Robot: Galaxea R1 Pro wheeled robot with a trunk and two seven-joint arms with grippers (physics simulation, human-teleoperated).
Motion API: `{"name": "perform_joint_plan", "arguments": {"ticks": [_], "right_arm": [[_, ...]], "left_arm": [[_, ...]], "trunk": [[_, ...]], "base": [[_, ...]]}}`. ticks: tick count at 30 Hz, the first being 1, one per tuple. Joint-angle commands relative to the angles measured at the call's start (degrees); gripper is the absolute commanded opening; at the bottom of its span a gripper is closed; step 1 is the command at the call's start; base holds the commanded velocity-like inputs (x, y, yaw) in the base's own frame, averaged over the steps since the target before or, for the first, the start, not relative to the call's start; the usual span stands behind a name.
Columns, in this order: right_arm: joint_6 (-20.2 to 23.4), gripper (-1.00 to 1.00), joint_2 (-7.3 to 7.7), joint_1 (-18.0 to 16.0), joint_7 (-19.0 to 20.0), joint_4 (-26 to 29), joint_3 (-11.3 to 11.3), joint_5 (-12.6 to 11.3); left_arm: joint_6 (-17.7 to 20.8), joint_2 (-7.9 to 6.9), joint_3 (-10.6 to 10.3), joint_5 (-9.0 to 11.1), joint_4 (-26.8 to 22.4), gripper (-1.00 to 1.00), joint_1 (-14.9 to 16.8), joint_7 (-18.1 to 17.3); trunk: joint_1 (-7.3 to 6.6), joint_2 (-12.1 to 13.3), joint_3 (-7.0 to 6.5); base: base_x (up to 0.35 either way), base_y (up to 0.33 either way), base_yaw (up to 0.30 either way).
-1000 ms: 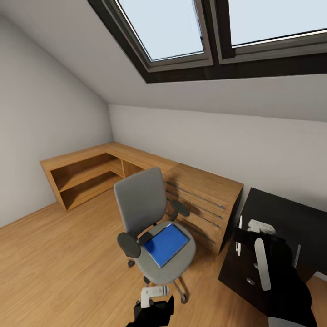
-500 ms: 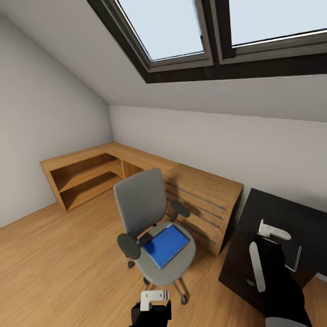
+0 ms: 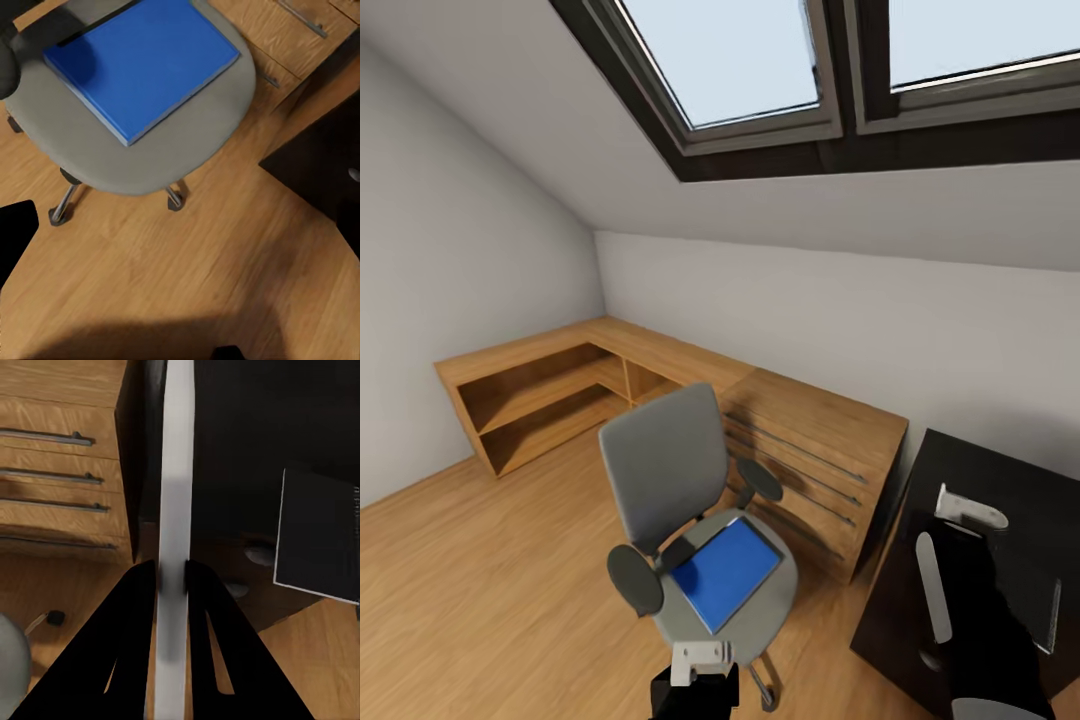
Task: In the bedroom, organize the workspace by keeping the computer under the desk, ensuring the monitor is on the desk, placing the keyboard on the desk next to the monitor, placing the mouse on the desk next to the keyboard, moving the folder from the swivel chair onto the desk next to the mouse, stacking the notebook on top of the folder with the pen on top of the notebook, and positioning the swivel chair next to the desk.
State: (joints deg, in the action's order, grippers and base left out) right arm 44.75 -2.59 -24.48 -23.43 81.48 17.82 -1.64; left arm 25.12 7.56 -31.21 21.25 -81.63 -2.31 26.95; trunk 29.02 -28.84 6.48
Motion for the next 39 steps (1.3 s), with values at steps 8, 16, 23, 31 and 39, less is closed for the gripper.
{"name": "perform_joint_plan", "arguments": {"ticks": [8,16,23,31,39], "right_arm": [[6.1,-1.00,12.27,-9.7,3.1,-14.2,0.2,-7.2],[3.9,-1.00,19.16,-23.0,3.5,-40.1,0.2,-13.1],[2.9,-1.00,19.84,-25.0,3.6,-44.0,0.0,-13.8],[2.2,-1.00,19.68,-25.2,3.9,-49.2,-0.3,-13.9],[0.5,-1.00,18.18,-25.2,4.9,-50.5,-0.3,-13.8]], "left_arm": [[0.1,0.39,-2.3,0.5,3.3,1.00,0.0,0.6],[0.1,0.48,-3.4,0.5,3.6,1.00,0.0,0.6],[0.1,0.44,-5.1,0.5,3.7,1.00,0.0,0.6],[0.1,0.52,-5.6,0.6,4.3,1.00,0.0,0.6],[0.1,0.52,-5.7,0.6,4.5,1.00,0.0,0.6]], "trunk": [[0.05,-0.1,0.10],[0.05,-0.1,0.10],[0.05,-0.1,0.10],[0.05,-0.1,0.10],[0.05,-0.1,0.10]], "base": [[0.071,0.000,0.000],[0.041,-0.037,0.000],[0.148,-0.140,0.000],[0.122,-0.057,0.000],[0.270,-0.109,0.000]]}}
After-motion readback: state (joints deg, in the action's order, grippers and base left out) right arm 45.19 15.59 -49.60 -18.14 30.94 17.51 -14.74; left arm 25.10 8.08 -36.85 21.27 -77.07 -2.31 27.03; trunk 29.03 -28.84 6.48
